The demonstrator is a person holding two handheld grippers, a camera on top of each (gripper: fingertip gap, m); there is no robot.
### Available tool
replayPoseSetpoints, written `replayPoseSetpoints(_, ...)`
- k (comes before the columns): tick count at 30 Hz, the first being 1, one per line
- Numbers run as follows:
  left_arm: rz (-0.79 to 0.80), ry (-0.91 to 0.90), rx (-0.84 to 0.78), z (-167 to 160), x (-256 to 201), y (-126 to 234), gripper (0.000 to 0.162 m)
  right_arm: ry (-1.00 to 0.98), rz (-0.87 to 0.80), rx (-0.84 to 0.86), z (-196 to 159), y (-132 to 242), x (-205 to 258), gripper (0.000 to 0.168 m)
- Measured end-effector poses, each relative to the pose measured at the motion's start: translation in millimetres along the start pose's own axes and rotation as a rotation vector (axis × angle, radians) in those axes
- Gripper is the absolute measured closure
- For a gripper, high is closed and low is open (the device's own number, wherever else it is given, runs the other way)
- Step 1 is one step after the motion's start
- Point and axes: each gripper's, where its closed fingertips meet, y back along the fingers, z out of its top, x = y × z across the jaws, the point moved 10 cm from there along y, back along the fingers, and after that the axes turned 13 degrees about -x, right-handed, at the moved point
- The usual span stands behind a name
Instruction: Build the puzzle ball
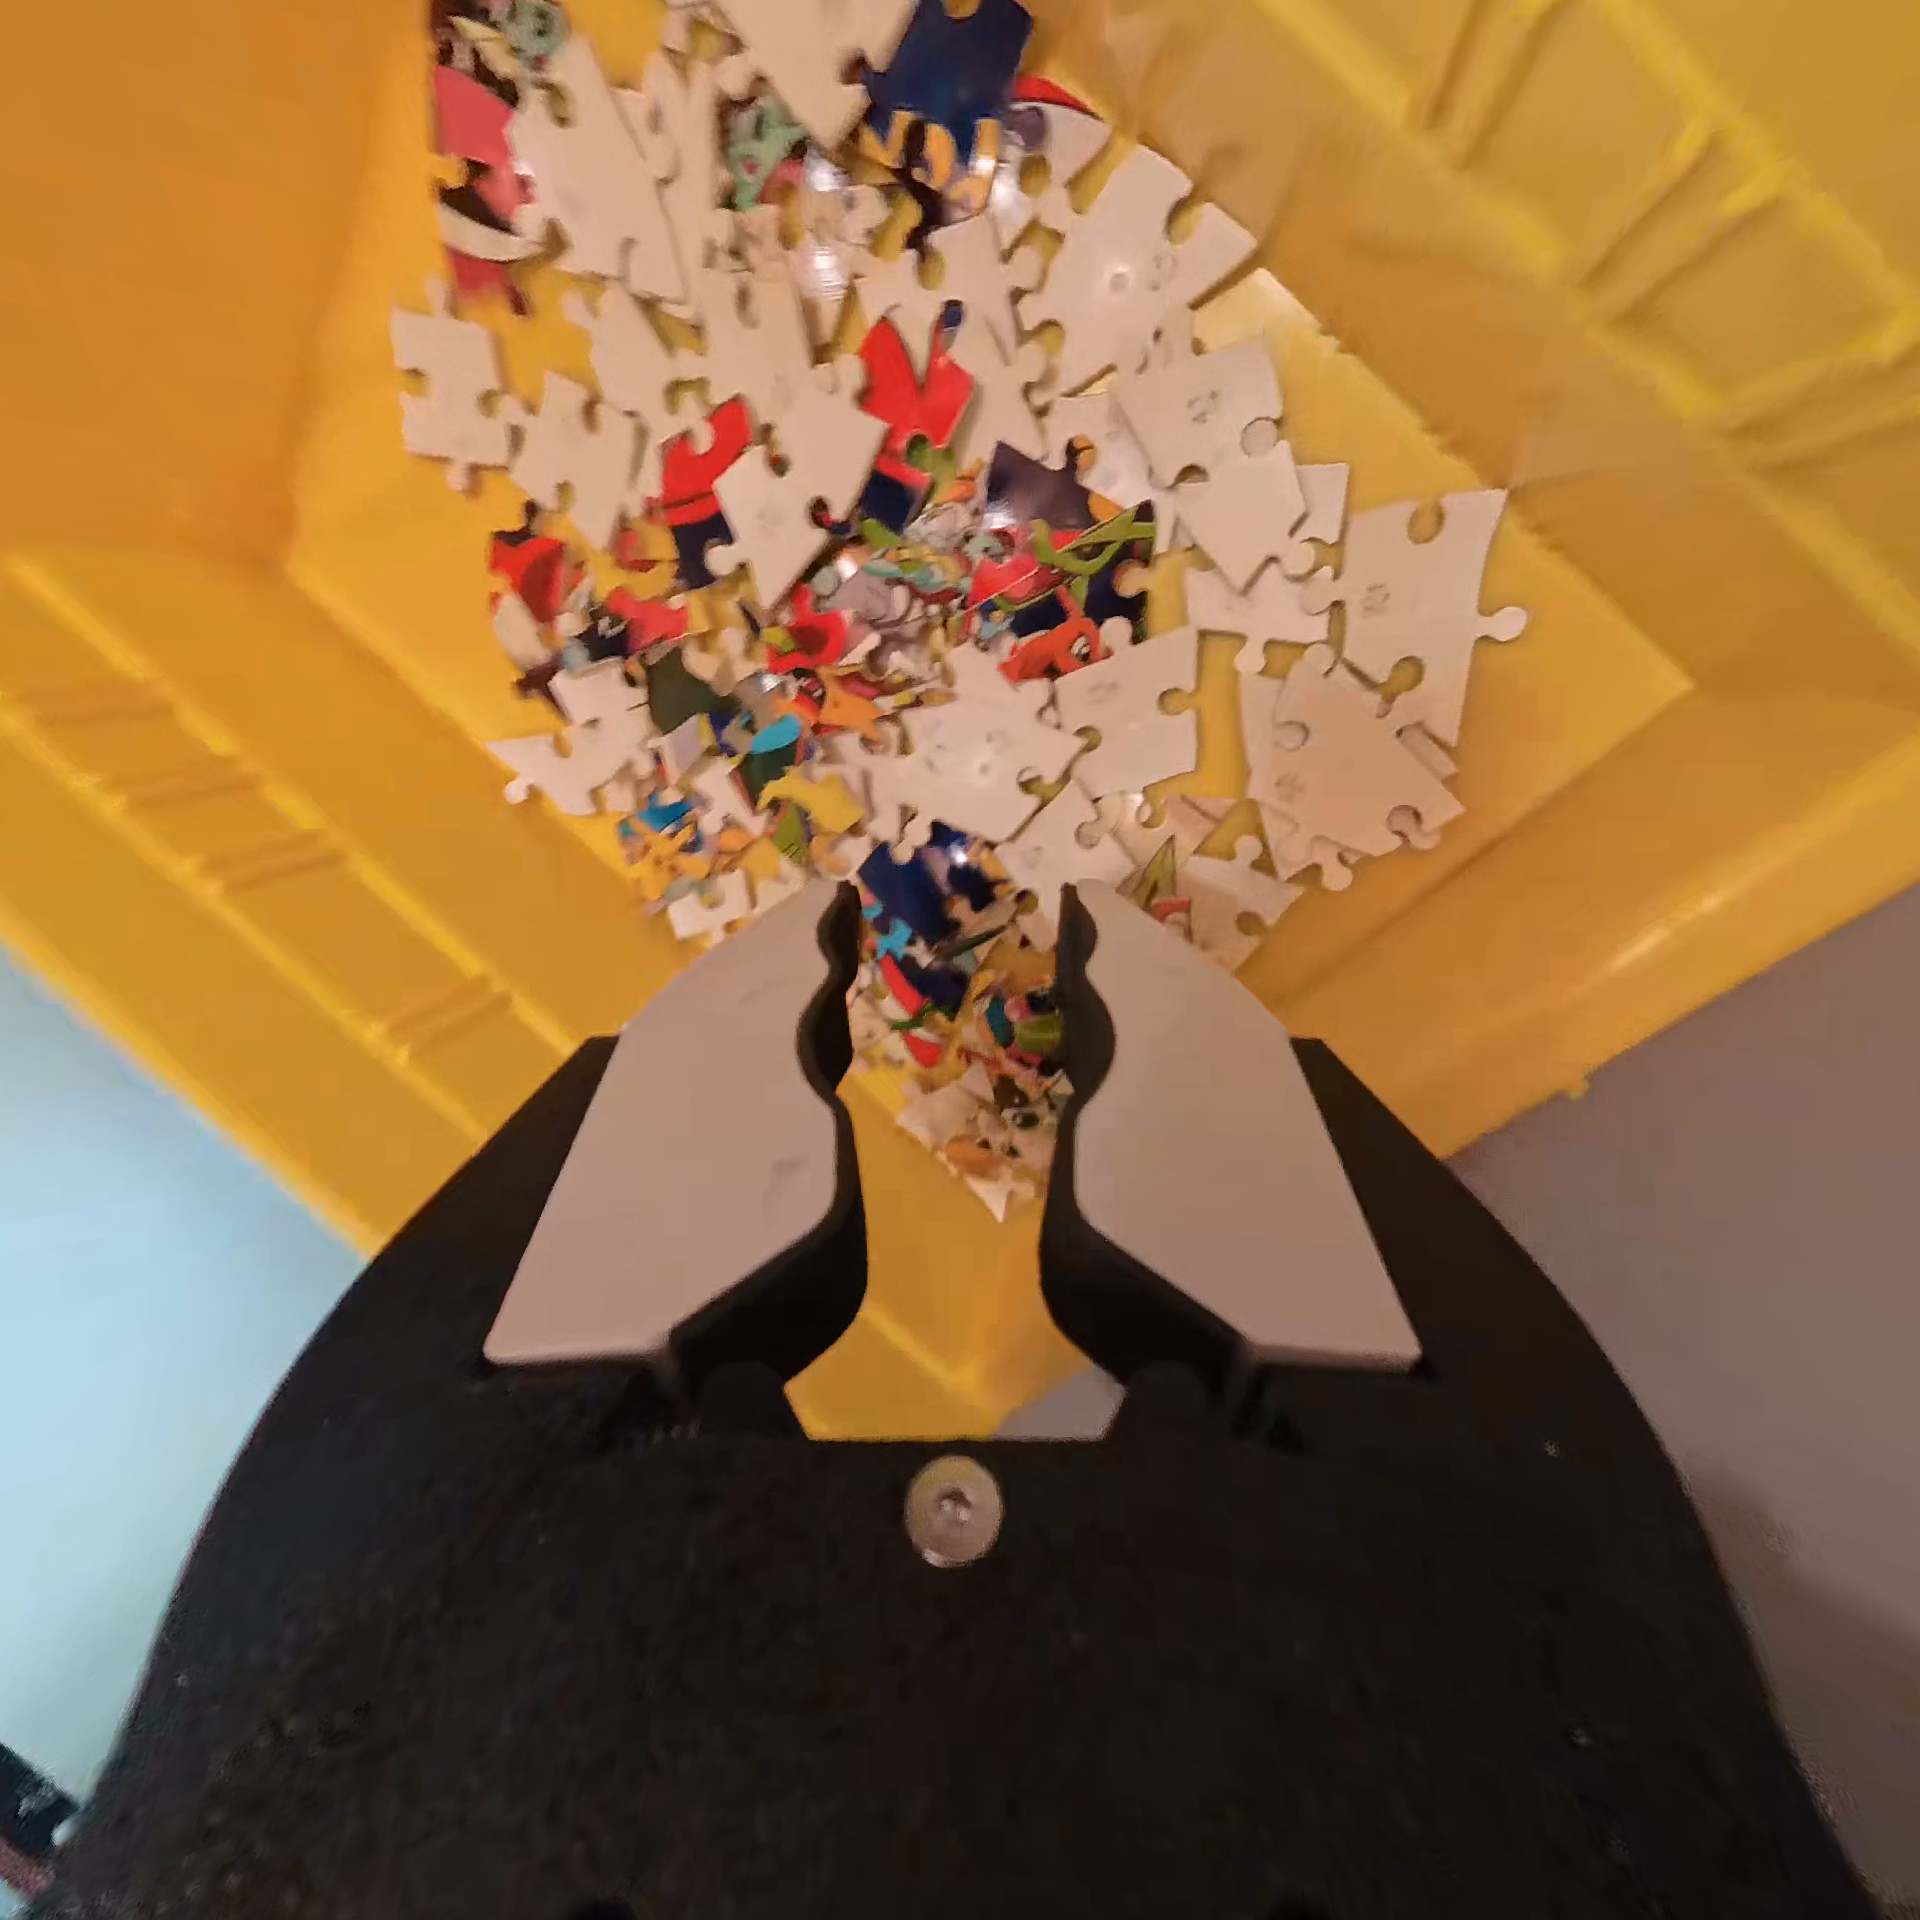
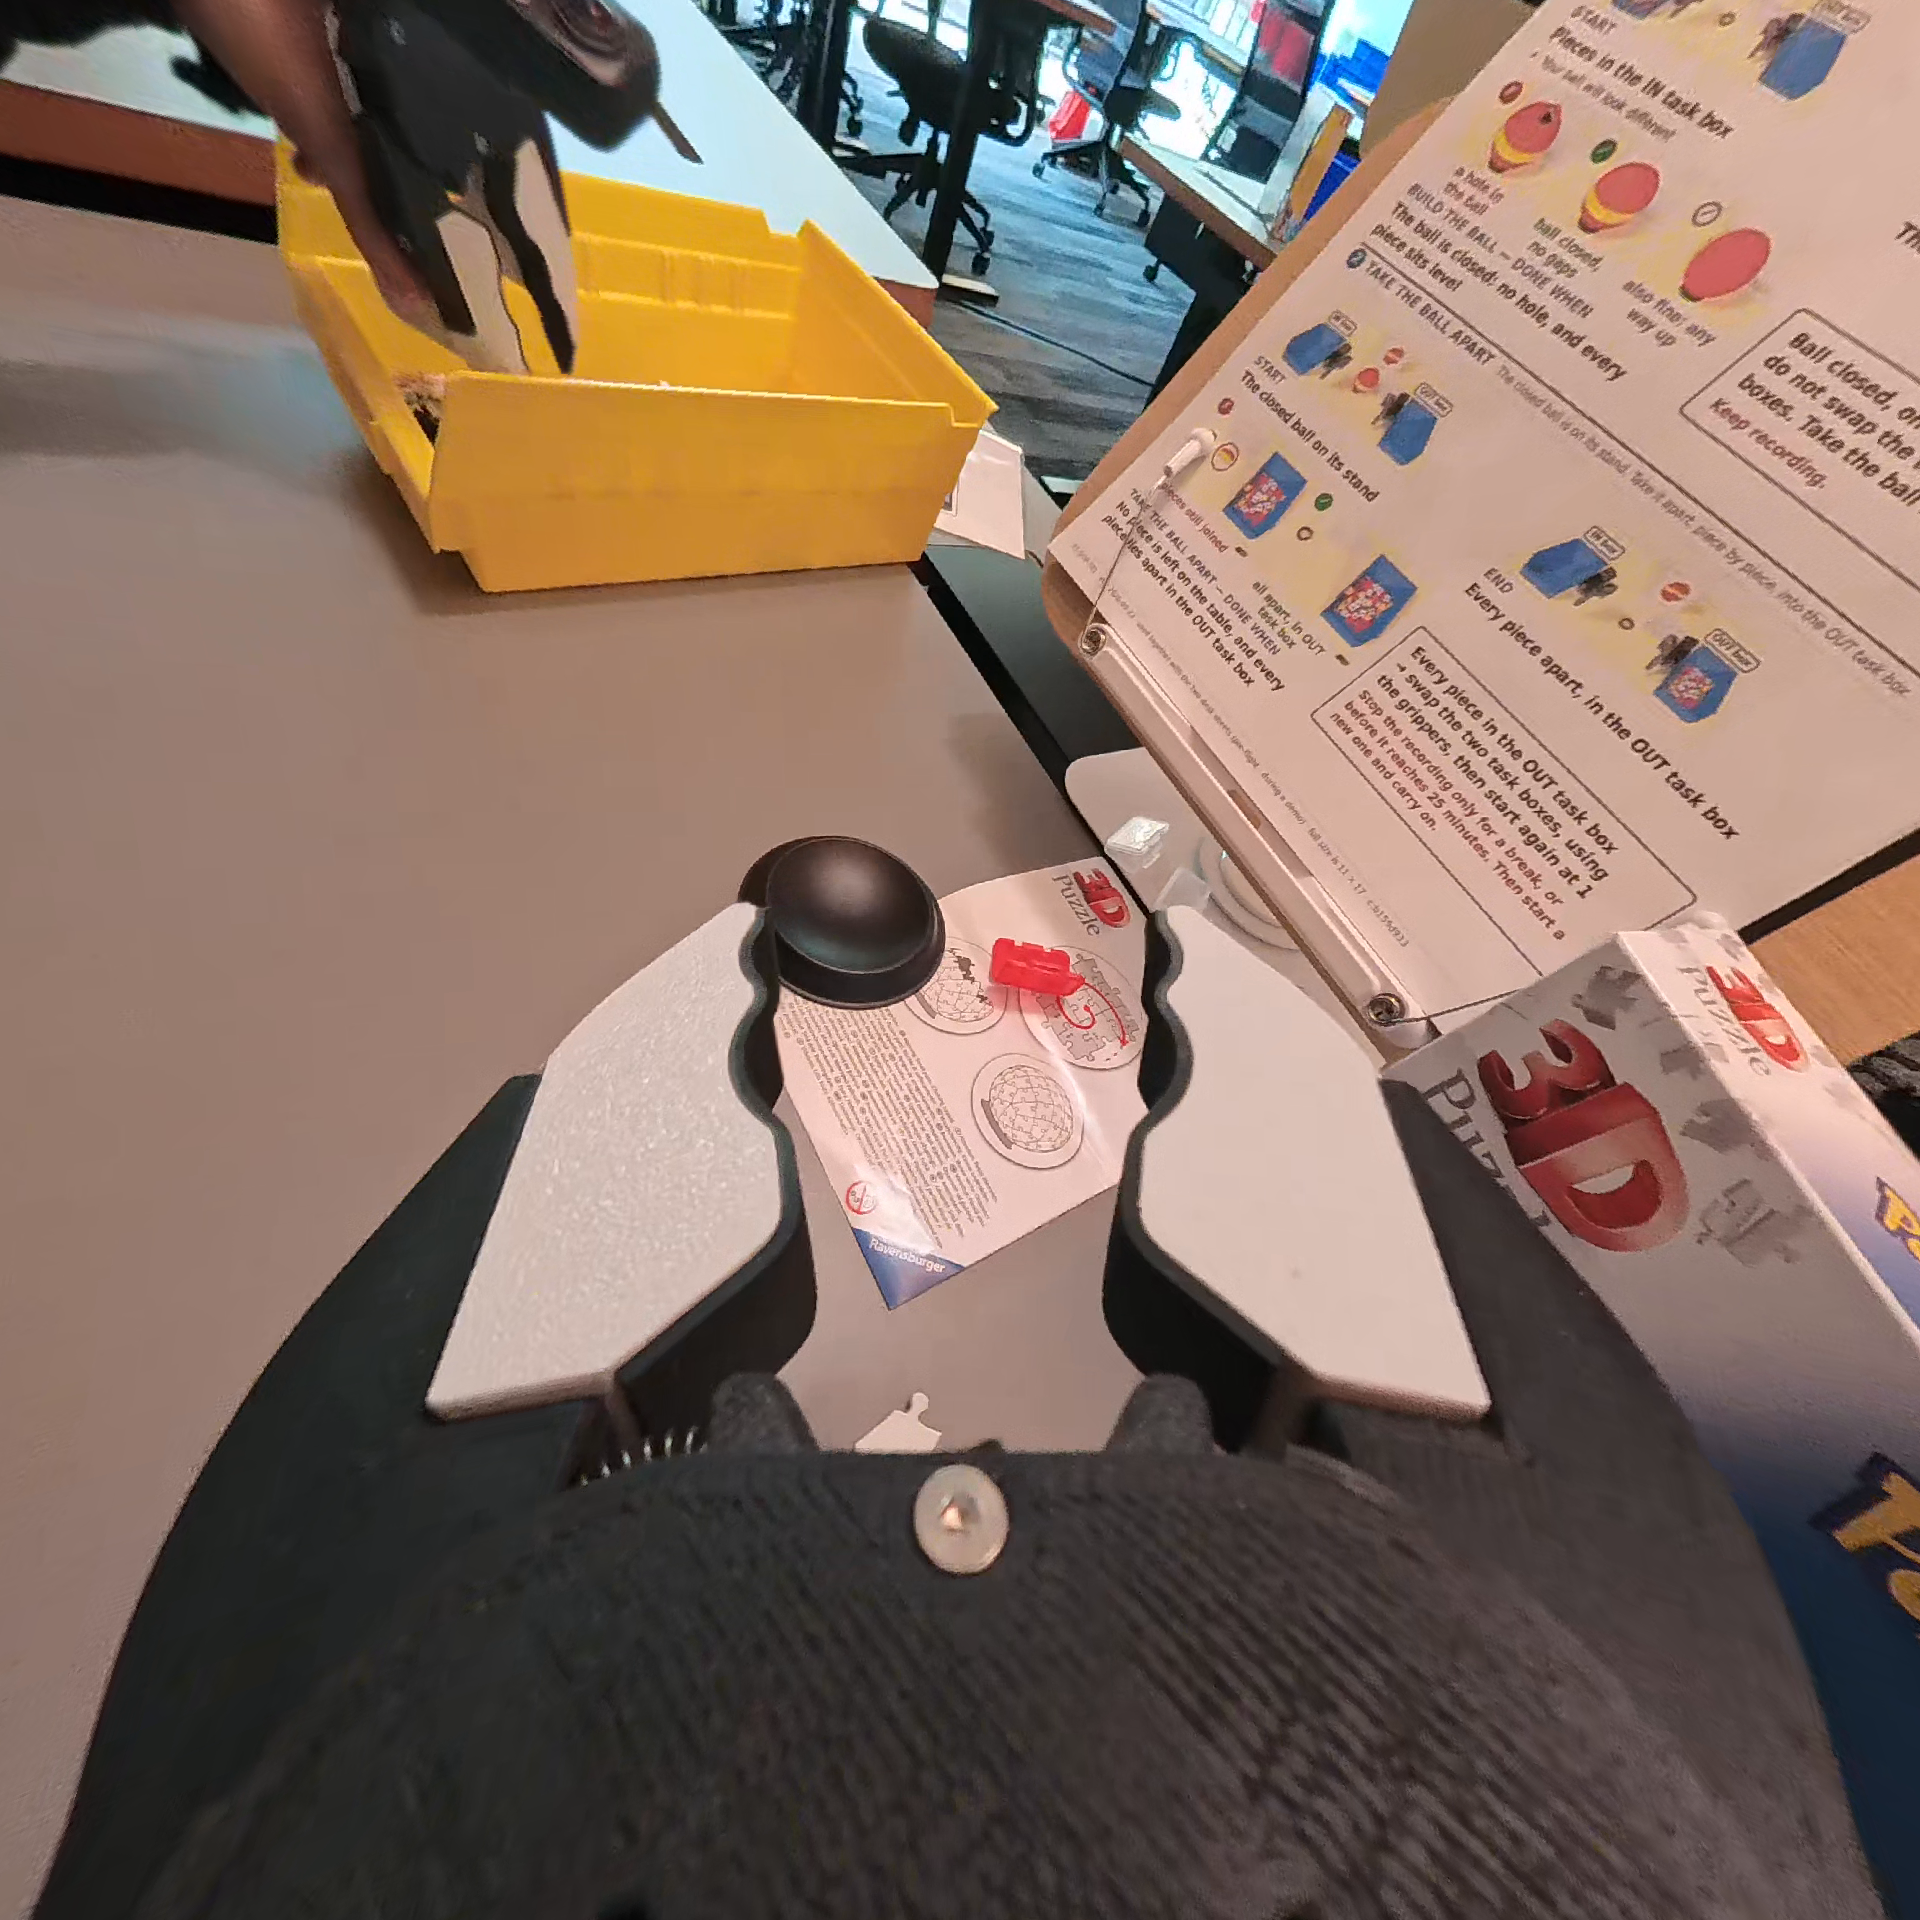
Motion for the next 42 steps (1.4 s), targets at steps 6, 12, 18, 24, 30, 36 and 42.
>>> replayPoseSetpoints(6, -0.090, -0.030, 0.029, 1.0, 7.5, -22.9, 0.119, -0.016, 0.049, 0.009, -2.4, -4.5, 3.7, 0.099)
replayPoseSetpoints(12, -0.137, -0.049, 0.045, 0.8, 13.4, -34.6, 0.126, -0.014, 0.073, 0.029, -6.9, -7.3, 5.1, 0.100)
replayPoseSetpoints(18, -0.178, -0.016, 0.020, -0.1, 12.4, -35.6, 0.130, -0.018, 0.071, 0.047, -10.5, -6.1, 3.5, 0.100)
replayPoseSetpoints(24, -0.114, -0.014, -0.051, 0.7, 9.3, -18.4, 0.130, -0.030, 0.053, 0.026, -8.6, -3.3, 1.5, 0.100)
replayPoseSetpoints(30, 0.041, 0.031, -0.318, 28.8, 1.2, 66.0, 0.130, -0.071, 0.035, -0.085, 9.2, -12.9, 7.3, 0.104)
replayPoseSetpoints(36, 0.185, -0.025, -0.659, 85.3, -83.3, 118.3, 0.130, -0.345, 0.014, -0.305, 38.3, -55.6, 35.6, 0.116)
replayPoseSetpoints(42, 0.218, -0.091, -0.897, 127.2, -181.1, 117.0, 0.130, -0.583, 0.142, -0.314, 35.5, -82.3, 59.1, 0.129)
